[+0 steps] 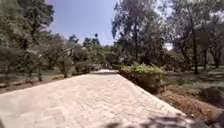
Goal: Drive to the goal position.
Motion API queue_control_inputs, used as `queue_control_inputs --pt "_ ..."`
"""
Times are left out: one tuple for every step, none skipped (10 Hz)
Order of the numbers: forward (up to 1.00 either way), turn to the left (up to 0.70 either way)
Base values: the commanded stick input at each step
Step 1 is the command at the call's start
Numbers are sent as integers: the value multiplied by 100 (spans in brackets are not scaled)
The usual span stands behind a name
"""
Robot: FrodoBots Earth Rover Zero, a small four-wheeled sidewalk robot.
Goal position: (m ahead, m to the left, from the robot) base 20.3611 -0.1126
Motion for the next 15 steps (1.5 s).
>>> queue_control_inputs --pt "70 6" --pt "70 23" --pt "70 35" --pt "70 35" --pt "70 0" --pt "70 0" --pt "70 0" --pt "70 0" --pt "70 0" --pt "70 0" --pt "70 0" --pt "70 0" --pt "70 0" --pt "70 0" --pt "70 0"
